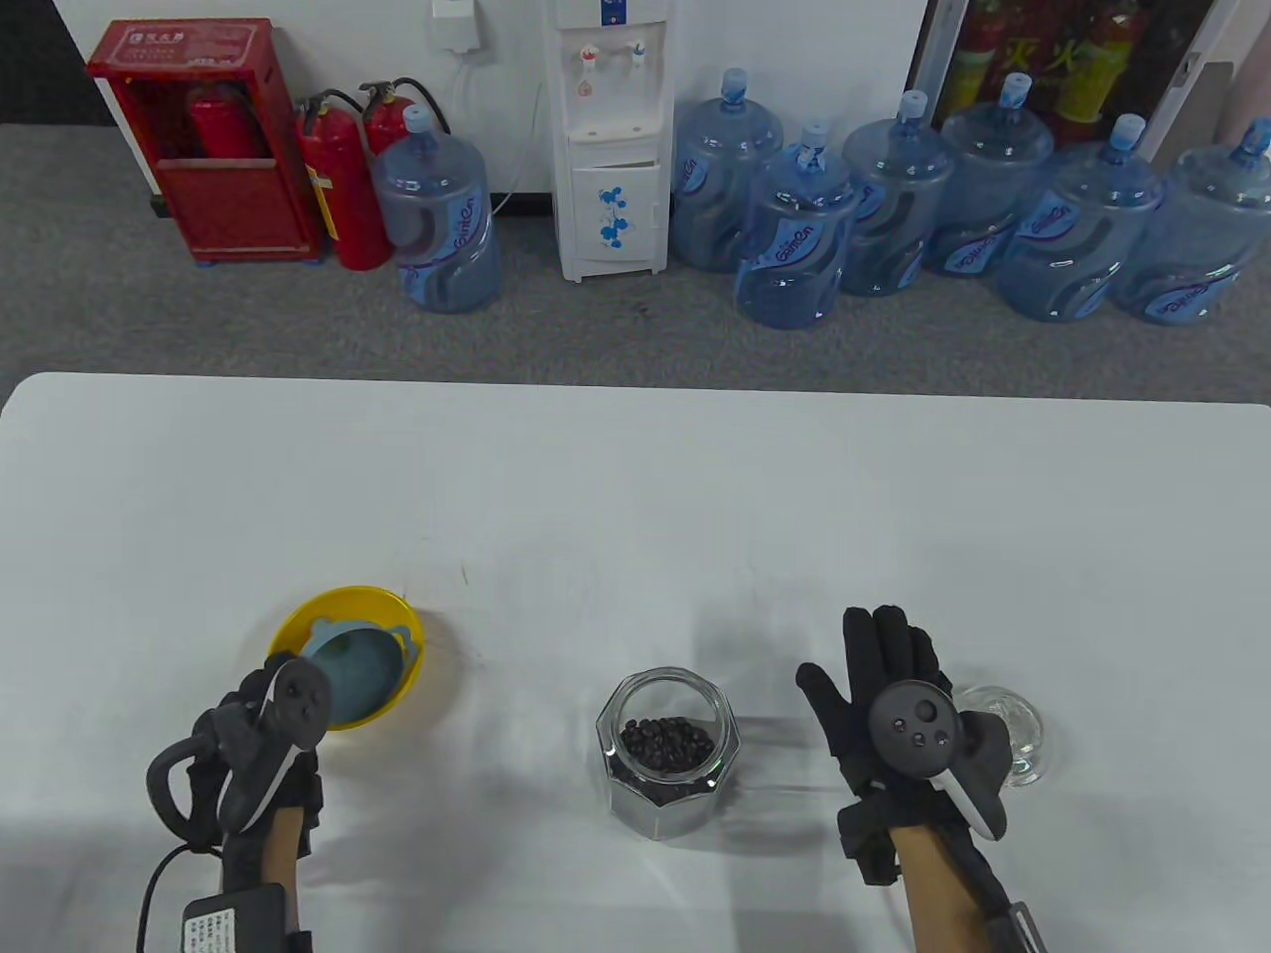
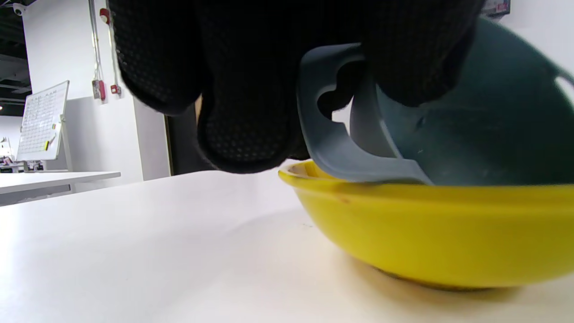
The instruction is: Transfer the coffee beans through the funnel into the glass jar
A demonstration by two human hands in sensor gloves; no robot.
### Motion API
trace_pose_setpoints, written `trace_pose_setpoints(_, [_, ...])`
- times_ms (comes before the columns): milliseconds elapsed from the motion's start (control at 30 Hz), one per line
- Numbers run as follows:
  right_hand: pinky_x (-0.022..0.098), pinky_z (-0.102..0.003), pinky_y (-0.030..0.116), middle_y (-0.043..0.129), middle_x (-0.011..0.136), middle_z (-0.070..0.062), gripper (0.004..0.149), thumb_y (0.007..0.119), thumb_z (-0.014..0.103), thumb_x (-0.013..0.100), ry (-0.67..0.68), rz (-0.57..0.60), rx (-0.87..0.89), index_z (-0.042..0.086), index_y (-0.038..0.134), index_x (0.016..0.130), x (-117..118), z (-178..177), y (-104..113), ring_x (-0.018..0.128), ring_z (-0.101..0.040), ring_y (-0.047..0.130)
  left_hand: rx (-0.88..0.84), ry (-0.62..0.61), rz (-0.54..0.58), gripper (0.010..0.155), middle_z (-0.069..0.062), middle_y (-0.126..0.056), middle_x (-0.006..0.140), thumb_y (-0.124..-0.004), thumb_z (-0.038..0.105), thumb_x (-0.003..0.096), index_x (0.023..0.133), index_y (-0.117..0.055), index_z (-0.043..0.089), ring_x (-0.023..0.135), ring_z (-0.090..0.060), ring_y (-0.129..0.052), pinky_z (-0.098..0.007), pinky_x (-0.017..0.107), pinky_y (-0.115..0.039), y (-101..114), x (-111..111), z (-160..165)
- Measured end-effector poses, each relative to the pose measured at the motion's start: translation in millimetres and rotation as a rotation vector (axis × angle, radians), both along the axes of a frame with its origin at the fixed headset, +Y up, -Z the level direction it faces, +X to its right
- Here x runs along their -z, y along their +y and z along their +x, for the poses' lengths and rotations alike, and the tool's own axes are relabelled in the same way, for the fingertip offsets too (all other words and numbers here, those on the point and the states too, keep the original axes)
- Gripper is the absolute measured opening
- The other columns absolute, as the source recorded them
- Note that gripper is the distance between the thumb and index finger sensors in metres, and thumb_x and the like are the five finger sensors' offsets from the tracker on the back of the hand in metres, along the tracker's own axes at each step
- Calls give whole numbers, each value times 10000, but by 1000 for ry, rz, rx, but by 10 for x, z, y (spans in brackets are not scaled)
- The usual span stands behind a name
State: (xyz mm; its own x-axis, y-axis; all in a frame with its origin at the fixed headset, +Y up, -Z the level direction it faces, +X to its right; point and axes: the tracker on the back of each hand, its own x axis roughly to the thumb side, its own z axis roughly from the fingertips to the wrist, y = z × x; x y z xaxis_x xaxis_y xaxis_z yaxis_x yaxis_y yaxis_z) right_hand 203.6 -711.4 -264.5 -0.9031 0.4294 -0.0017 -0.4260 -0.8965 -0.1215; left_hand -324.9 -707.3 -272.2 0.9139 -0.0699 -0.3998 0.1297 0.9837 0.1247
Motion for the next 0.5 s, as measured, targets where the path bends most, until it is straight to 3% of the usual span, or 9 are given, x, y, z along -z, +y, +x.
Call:
trace_pose_setpoints(167, [773,-693,357,292,1285,-238,807,544,658,651,-5,7,10,142,403,1256,-1,18,4,1140,-507,322,-9,14,-42,609,-20,-943,881,-806,575,459,968,-767,243,652,-191,-1082,-488,613,-823,67,-45,1])
trace_pose_setpoints(367, [778,-684,342,283,1285,-234,801,548,657,649,-11,21,9,154,403,1255,-6,33,-2,1141,-504,308,-53,-110,126,670,-66,-766,1072,-717,604,504,1073,-637,259,922,-296,-934,-535,693,-739,438,-126,319])
trace_pose_setpoints(433, [779,-683,338,280,1287,-229,802,550,658,648,-10,20,4,157,400,1256,-4,34,-3,1143,-499,305,-98,-194,143,686,-77,-662,1144,-665,612,528,1113,-568,268,1040,-340,-802,-554,738,-672,540,-118,530])
trace_pose_setpoints(500, [779,-683,336,280,1286,-228,796,551,655,649,-12,19,-1,161,400,1255,-5,36,-2,1143,-497,304,-160,-295,88,700,-87,-487,1223,-630,624,539,1150,-478,317,1152,-374,-576,-573,790,-553,617,-75,767])
